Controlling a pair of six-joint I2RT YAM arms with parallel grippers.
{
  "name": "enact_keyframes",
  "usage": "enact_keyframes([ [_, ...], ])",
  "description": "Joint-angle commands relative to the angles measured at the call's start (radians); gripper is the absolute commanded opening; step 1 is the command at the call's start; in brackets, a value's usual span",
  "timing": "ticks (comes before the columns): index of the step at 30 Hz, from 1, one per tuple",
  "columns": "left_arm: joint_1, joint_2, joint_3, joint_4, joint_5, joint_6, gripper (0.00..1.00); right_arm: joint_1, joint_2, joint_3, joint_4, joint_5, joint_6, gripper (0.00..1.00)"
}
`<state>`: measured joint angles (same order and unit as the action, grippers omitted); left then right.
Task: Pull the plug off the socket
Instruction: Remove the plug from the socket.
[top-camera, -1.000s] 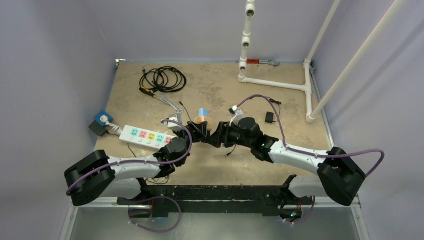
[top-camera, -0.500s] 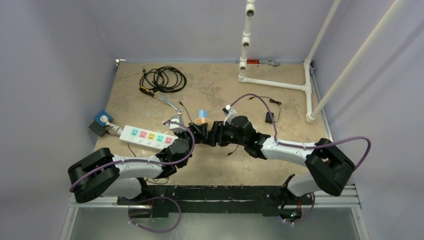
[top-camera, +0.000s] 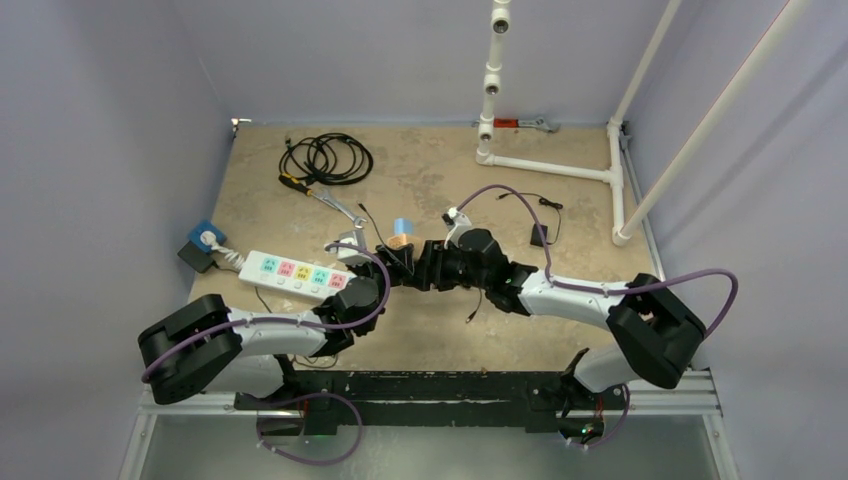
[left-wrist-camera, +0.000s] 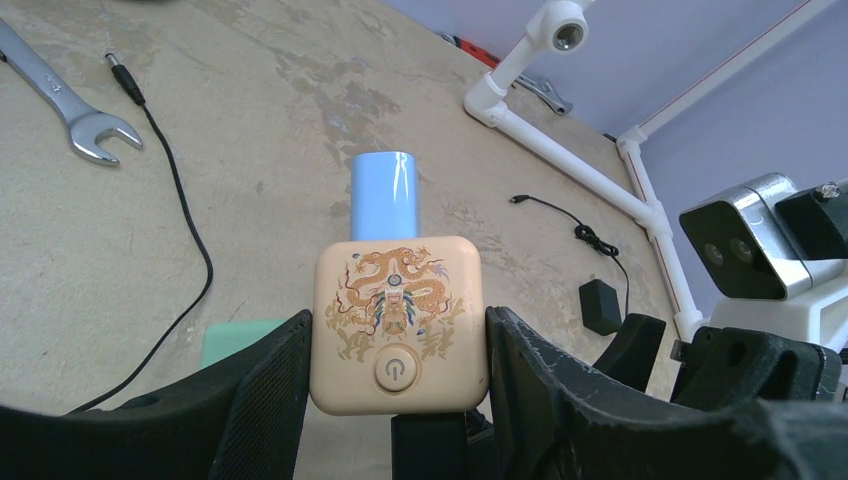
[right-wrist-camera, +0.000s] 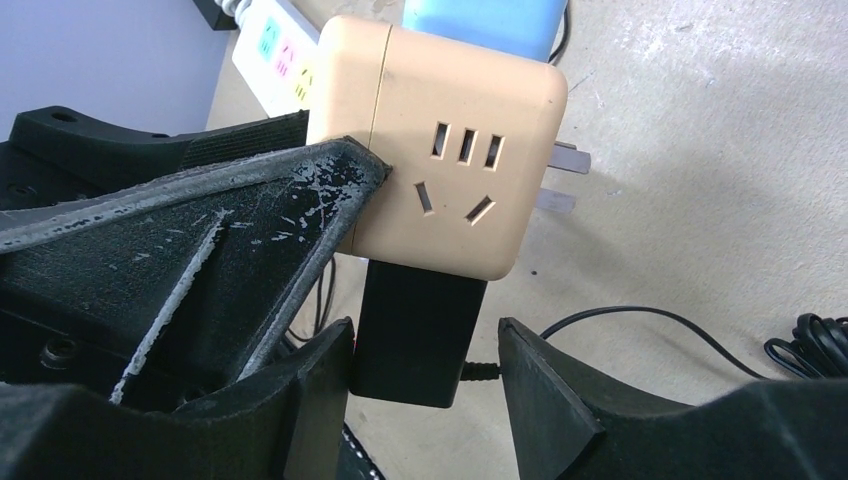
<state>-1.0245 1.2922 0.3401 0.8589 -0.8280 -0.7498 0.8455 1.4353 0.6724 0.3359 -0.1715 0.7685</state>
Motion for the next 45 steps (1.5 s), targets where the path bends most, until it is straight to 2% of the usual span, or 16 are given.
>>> enact_keyframes([
  [1, -0.019, -0.001, 0.022, 0.094, 0.021, -0.042, 0.0, 0.012, 0.005, 0.068, 0.006, 0.04, -0.035, 0.57],
  [6, -0.02, -0.001, 0.017, 0.085, 0.025, -0.057, 0.0, 0.012, 0.025, 0.08, 0.004, 0.061, -0.054, 0.53],
  [9, -0.02, -0.002, 0.011, 0.082, 0.03, -0.068, 0.0, 0.012, 0.038, 0.087, 0.014, 0.067, -0.064, 0.47],
  [14, -0.021, -0.013, 0.001, 0.078, 0.059, -0.099, 0.0, 0.012, 0.055, 0.09, 0.006, 0.101, -0.083, 0.31],
  [20, -0.019, -0.046, 0.027, -0.029, 0.116, -0.115, 0.0, 0.012, 0.043, 0.066, -0.023, 0.18, -0.112, 0.0],
  [21, -0.019, -0.049, 0.034, -0.058, 0.125, -0.114, 0.0, 0.012, 0.037, 0.062, -0.03, 0.2, -0.118, 0.0],
  [27, 0.005, -0.083, 0.07, -0.211, 0.234, -0.125, 0.42, 0.012, 0.007, 0.051, -0.086, 0.306, -0.152, 0.0],
  [32, 0.066, -0.151, 0.062, -0.322, 0.345, -0.164, 0.66, 0.012, -0.024, 0.023, -0.081, 0.321, -0.162, 0.0],
  [36, 0.124, -0.19, 0.055, -0.344, 0.444, -0.164, 0.77, 0.012, -0.034, 0.007, -0.07, 0.327, -0.18, 0.0],
  [45, 0.217, -0.152, 0.094, -0.415, 0.648, -0.152, 0.85, 0.012, -0.071, -0.057, 0.001, 0.362, -0.273, 0.0],
])
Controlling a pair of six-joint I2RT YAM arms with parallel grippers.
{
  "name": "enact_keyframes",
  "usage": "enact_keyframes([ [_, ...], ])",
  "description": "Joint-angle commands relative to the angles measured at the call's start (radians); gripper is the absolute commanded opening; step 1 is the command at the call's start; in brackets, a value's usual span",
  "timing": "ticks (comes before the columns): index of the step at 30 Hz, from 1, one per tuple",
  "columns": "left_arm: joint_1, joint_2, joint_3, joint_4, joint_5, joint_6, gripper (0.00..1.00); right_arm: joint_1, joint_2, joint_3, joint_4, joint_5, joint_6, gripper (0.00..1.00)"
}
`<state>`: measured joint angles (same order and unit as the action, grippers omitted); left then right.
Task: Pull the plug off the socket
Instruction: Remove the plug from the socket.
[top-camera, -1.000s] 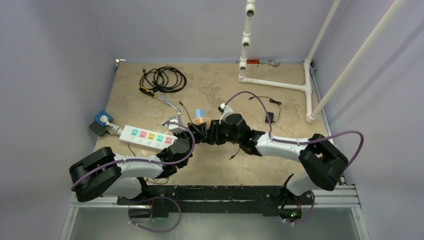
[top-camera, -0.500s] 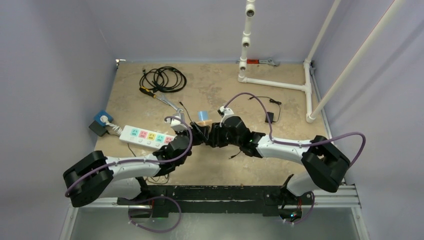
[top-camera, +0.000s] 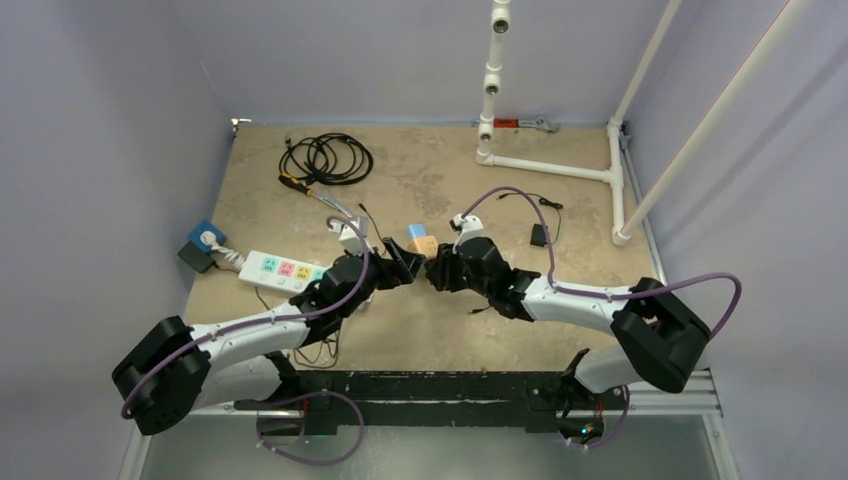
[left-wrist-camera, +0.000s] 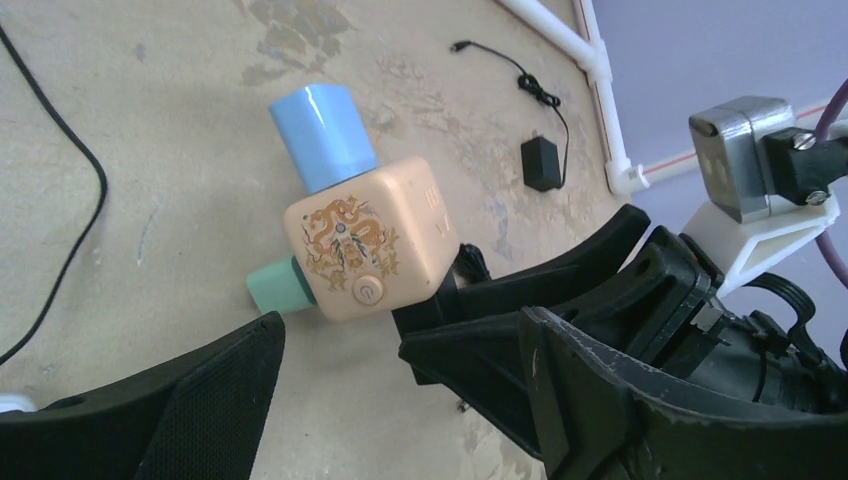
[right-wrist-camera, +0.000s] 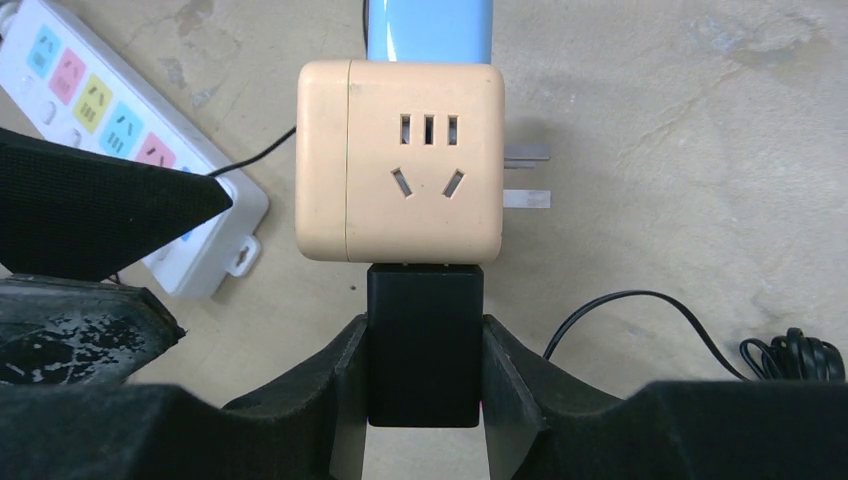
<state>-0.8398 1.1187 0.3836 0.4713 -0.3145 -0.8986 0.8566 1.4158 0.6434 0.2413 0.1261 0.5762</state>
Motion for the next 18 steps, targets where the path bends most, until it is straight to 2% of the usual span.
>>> enact_keyframes([
  [1, 0.046, 0.032, 0.053, -0.027, 0.159, -0.004, 0.86, 0.001, -0.058, -0.038, 0.102, 0.081, -0.102, 0.0],
  [11, 0.125, 0.189, 0.071, 0.17, 0.379, -0.039, 0.88, 0.001, -0.111, -0.115, 0.206, 0.041, -0.186, 0.0],
  [18, 0.16, 0.257, 0.067, 0.279, 0.425, -0.047, 0.88, 0.002, -0.127, -0.126, 0.218, 0.019, -0.202, 0.0],
])
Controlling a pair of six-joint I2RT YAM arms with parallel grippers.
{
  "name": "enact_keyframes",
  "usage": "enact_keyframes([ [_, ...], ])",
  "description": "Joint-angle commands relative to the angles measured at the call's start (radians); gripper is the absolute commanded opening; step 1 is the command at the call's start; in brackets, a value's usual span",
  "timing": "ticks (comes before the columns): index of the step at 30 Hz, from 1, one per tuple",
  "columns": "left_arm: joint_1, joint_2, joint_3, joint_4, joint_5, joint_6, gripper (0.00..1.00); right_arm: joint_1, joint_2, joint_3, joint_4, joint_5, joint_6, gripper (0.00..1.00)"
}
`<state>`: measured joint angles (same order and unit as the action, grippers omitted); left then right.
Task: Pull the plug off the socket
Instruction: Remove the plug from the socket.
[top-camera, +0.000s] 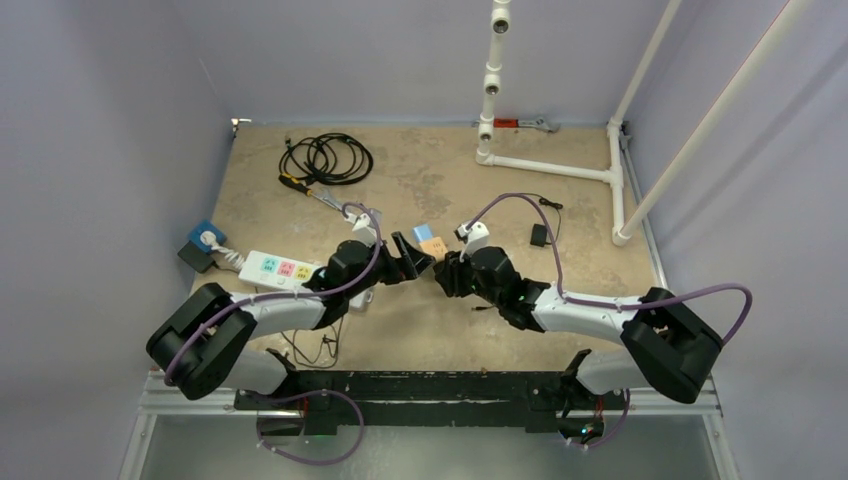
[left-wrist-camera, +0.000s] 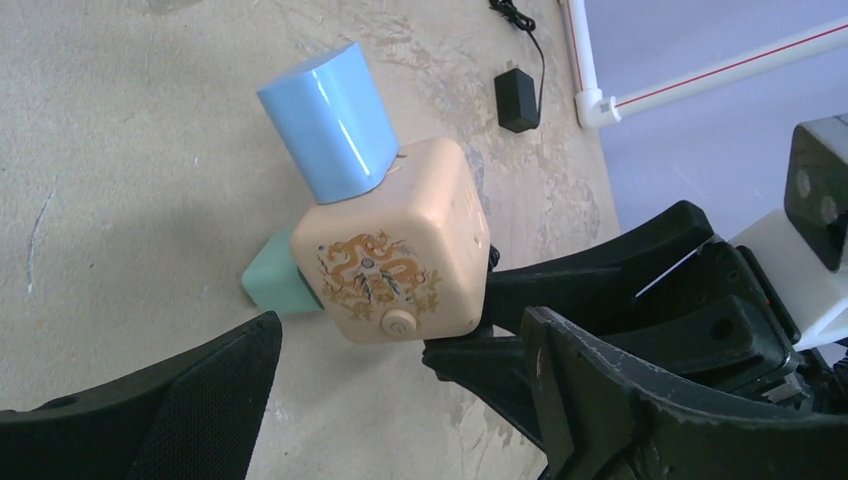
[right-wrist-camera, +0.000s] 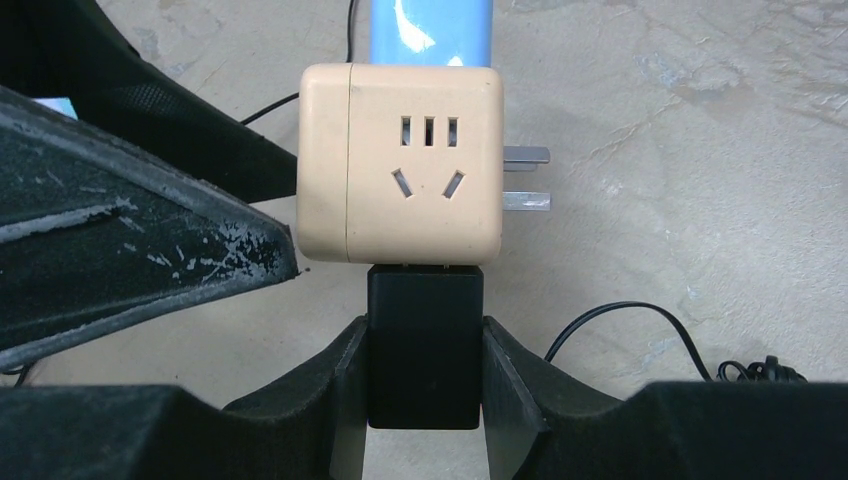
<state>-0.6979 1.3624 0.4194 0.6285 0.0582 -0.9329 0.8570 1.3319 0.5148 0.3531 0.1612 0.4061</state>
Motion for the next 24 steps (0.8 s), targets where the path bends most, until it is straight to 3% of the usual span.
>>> enact_keyframes([
  [1, 0.022, 0.018, 0.031, 0.125, 0.05, -0.012, 0.88, 0.002, -0.044, 0.001, 0.109, -0.022, -0.033, 0.0],
  [15, 0.045, 0.117, 0.063, 0.138, 0.063, -0.015, 0.86, 0.002, -0.043, 0.002, 0.122, -0.064, -0.046, 0.0],
  [24, 0.045, 0.159, 0.078, 0.175, 0.092, -0.027, 0.6, 0.002, -0.045, -0.001, 0.132, -0.075, -0.054, 0.0],
])
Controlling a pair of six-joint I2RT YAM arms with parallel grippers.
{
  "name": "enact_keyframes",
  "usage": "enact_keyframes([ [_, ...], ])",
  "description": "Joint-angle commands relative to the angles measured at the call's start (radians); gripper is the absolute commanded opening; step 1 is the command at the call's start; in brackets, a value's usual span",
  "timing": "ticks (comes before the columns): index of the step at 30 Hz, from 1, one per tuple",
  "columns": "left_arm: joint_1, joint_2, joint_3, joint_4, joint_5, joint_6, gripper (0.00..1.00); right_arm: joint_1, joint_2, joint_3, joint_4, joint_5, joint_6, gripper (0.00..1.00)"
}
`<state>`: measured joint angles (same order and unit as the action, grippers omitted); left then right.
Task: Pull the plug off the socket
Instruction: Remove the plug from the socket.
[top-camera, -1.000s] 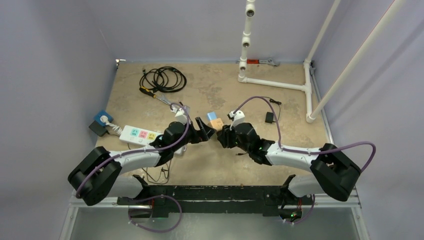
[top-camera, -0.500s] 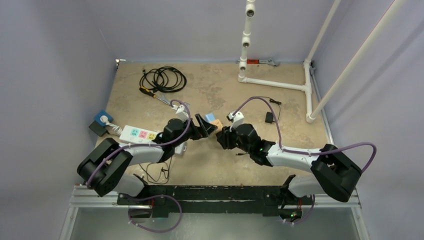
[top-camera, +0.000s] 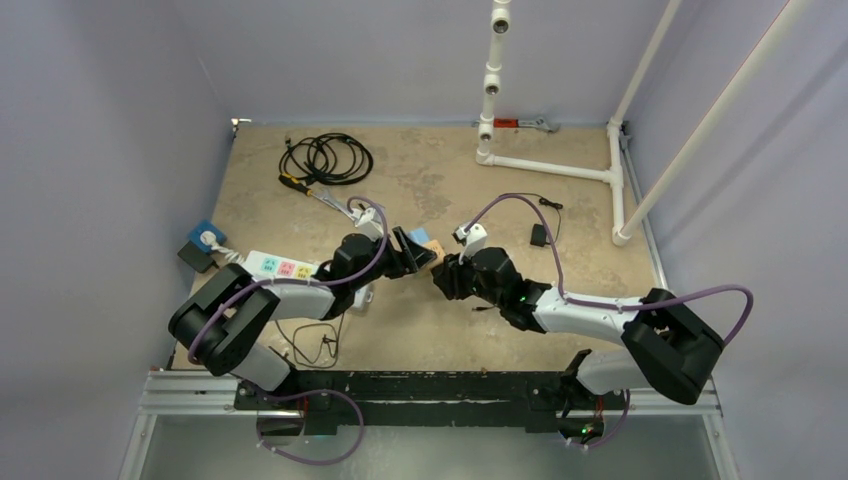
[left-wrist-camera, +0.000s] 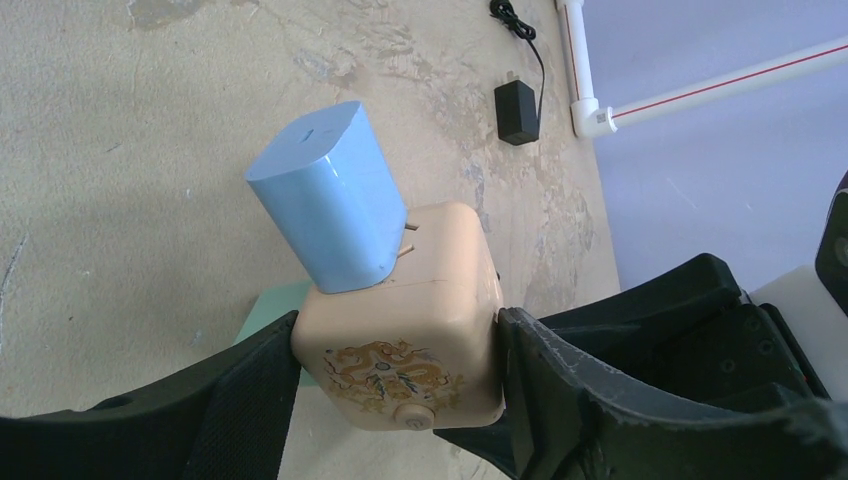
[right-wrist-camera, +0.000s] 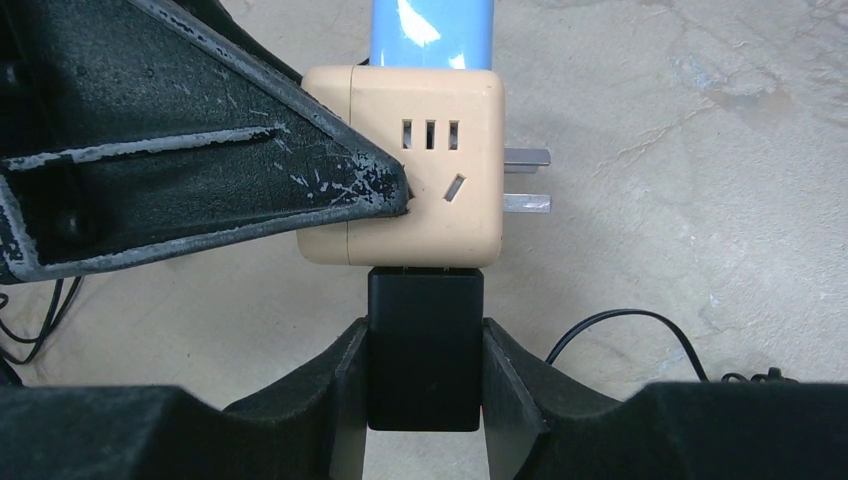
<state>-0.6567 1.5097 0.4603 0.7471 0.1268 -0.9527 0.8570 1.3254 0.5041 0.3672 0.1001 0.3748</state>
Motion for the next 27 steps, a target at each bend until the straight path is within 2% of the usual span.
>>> enact_keyframes([
  [1, 0.004, 0.015, 0.037, 0.058, 0.023, -0.01, 0.57, 0.002, -0.04, 0.008, 0.118, -0.011, -0.023, 0.0],
  [5, 0.005, 0.018, 0.035, 0.062, 0.031, -0.021, 0.38, 0.002, -0.036, 0.02, 0.094, 0.009, -0.021, 0.0],
  [8, 0.004, 0.014, 0.03, 0.066, 0.037, -0.025, 0.17, 0.002, -0.036, 0.028, 0.07, 0.031, -0.011, 0.0],
  [9, 0.005, 0.011, 0.025, 0.074, 0.037, -0.028, 0.09, 0.002, -0.039, 0.03, 0.063, 0.038, -0.005, 0.03],
  [10, 0.004, 0.005, 0.018, 0.084, 0.037, -0.03, 0.02, 0.002, -0.043, 0.032, 0.055, 0.047, -0.001, 0.12],
  [11, 0.003, -0.005, 0.011, 0.093, 0.036, -0.026, 0.0, 0.002, -0.048, 0.035, 0.048, 0.053, 0.003, 0.17],
  [13, 0.004, -0.031, -0.001, 0.101, 0.029, -0.009, 0.0, 0.002, -0.057, 0.041, 0.034, 0.059, 0.01, 0.36],
  [17, 0.005, -0.128, -0.007, 0.038, -0.002, 0.086, 0.0, 0.002, -0.075, 0.044, 0.026, 0.063, 0.026, 0.55],
  [19, 0.005, -0.186, -0.036, 0.034, -0.055, 0.113, 0.0, 0.002, -0.082, 0.042, 0.026, 0.063, 0.038, 0.6],
  [22, 0.005, -0.26, -0.154, 0.174, -0.135, 0.097, 0.0, 0.002, -0.094, 0.036, 0.039, 0.043, 0.058, 0.66],
  [27, 0.007, -0.334, -0.225, 0.204, -0.24, 0.223, 0.0, 0.003, -0.103, 0.055, 0.006, 0.0, 0.082, 0.71],
])
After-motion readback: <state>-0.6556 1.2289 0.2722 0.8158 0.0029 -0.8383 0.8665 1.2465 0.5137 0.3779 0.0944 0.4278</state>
